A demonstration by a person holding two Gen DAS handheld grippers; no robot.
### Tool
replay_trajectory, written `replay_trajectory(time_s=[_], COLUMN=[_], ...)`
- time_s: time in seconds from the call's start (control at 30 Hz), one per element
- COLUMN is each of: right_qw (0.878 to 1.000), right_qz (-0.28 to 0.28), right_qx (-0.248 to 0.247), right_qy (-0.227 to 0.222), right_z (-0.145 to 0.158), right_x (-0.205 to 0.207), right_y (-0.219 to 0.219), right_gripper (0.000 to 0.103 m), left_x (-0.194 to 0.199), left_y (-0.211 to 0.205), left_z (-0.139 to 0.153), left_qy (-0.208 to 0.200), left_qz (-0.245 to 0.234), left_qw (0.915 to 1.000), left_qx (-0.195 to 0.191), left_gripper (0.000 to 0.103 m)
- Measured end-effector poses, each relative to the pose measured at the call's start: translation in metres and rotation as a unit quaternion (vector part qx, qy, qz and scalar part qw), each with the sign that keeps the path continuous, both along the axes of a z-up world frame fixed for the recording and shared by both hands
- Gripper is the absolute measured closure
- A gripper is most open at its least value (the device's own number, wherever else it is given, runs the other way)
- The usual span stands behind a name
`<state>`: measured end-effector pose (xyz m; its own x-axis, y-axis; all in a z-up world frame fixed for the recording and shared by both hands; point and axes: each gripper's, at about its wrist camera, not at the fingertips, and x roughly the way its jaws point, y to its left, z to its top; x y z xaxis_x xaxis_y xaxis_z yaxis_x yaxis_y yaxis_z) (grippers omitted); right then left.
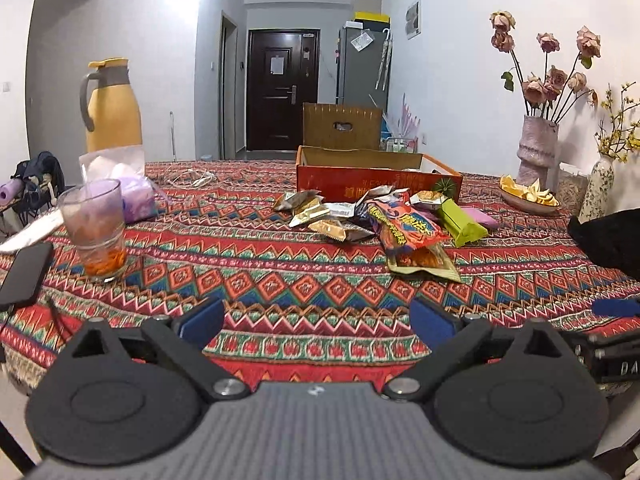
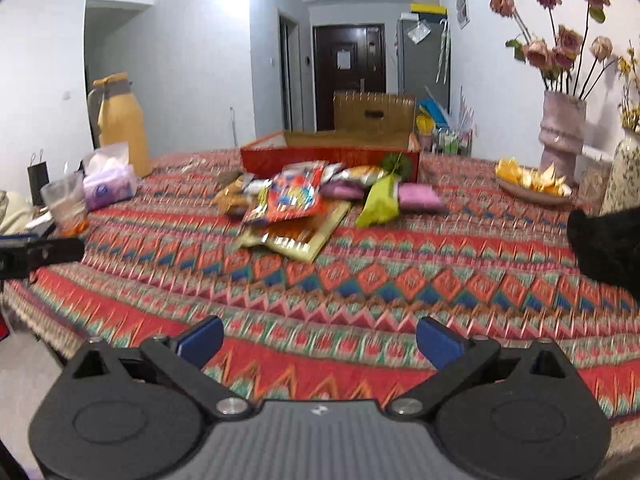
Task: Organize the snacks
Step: 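Withdraw both tools from the box back toward the snack pile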
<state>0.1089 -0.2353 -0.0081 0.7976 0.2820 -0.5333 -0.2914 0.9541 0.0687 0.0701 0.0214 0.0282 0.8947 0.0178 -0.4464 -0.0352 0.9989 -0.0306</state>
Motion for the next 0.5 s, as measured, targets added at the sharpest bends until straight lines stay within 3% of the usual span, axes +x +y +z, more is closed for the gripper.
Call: replay_trajectory(time_s=[0.5], right_qw=[1.0], right_qz=[-0.004], right_qx=[0.004], right_qy=[-0.006], right_z=[0.006], right_x=[0.016], right_y=[0.003], right_gripper=[0.0], left_x=[0.01], left_y=[0.001], left_z=[0.0], left_qy=[-0.001], left_qz=[-0.014], left_qw=[0.9999], left_qx=[0.003], left_gripper=[0.001])
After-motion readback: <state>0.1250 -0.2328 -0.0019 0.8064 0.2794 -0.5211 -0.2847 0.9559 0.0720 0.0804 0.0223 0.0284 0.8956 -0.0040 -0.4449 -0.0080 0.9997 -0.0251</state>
